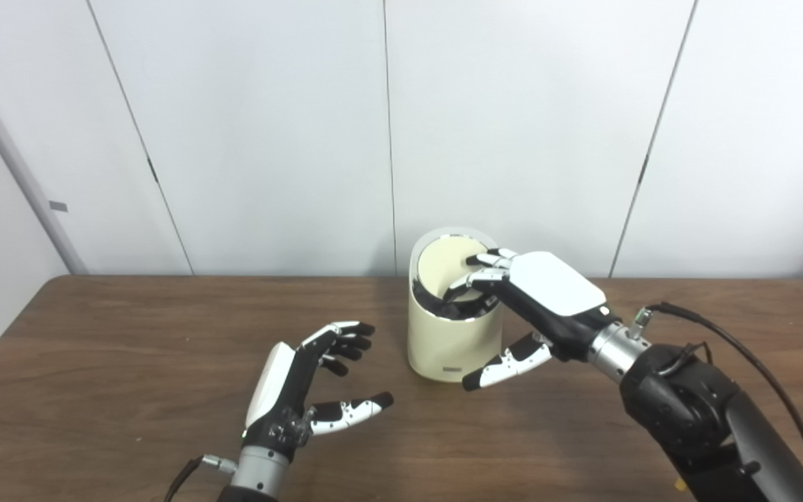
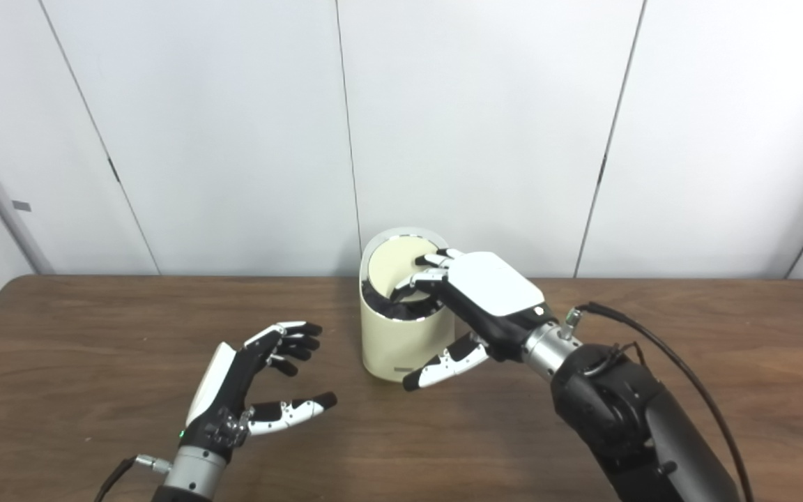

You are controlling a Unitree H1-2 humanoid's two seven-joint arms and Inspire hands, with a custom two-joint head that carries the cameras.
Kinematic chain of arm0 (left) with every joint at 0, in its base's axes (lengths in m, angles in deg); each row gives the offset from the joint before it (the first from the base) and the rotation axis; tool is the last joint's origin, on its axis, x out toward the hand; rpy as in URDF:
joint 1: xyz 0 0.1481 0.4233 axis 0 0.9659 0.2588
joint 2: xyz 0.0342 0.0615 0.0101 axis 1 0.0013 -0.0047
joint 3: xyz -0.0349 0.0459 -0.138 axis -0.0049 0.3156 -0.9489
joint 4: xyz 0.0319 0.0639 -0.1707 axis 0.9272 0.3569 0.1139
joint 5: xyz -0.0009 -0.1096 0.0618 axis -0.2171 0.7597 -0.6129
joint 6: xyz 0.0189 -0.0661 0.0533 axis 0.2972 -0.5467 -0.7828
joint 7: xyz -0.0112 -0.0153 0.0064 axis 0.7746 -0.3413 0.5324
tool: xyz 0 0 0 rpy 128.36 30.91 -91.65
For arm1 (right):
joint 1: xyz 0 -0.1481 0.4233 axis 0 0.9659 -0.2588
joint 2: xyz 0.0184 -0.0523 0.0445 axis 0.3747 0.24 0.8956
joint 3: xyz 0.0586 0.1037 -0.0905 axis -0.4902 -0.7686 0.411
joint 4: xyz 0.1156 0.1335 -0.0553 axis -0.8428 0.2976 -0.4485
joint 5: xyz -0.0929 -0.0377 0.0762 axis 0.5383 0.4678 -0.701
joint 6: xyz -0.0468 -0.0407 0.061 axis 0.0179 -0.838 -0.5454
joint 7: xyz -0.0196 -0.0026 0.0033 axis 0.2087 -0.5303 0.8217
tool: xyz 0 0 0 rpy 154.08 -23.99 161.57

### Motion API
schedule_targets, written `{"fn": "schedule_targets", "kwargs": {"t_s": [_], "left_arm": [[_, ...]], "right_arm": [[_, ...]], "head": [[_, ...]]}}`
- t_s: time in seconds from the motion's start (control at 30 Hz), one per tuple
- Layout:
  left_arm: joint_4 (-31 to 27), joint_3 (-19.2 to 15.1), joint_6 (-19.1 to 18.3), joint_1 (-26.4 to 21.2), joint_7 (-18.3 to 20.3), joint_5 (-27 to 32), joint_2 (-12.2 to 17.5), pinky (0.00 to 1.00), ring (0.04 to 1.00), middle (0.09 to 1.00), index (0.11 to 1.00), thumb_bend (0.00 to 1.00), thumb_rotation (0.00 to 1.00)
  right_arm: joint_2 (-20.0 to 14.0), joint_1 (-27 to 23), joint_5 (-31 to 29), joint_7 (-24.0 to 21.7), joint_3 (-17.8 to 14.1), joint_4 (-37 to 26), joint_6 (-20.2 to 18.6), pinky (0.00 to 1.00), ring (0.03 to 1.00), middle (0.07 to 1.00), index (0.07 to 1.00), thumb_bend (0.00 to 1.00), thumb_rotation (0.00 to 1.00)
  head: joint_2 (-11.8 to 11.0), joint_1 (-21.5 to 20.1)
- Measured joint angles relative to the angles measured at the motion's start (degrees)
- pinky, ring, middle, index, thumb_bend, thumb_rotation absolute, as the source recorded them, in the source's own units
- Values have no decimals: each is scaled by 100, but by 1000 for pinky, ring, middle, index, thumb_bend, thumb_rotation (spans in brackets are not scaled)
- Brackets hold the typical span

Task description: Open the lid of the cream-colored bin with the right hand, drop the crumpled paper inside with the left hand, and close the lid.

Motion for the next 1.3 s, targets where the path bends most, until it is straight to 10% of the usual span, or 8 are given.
{"fn": "schedule_targets", "kwargs": {"t_s": [0.27, 0.43, 1.3], "left_arm": [[-22, -14, -2, 11, 1, 13, 8, 579, 674, 702, 739, 730, 89], [-22, -10, -1, 10, 0, 1, 10, 572, 673, 701, 739, 731, 96], [-13, -30, 194, -5, 3, 340, 79, 548, 670, 725, 765, 726, 84]], "right_arm": [[89, 67, -475, -72, -539, -178, -195, 919, 898, 778, 766, 691, 469], [221, 133, -787, 108, -897, -310, -284, 699, 881, 839, 810, 701, 432], [370, 1522, -1560, 737, -1342, 361, -165, 730, 880, 948, 969, 812, 245]], "head": [[0, -18], [0, -26], [-105, -211]]}}
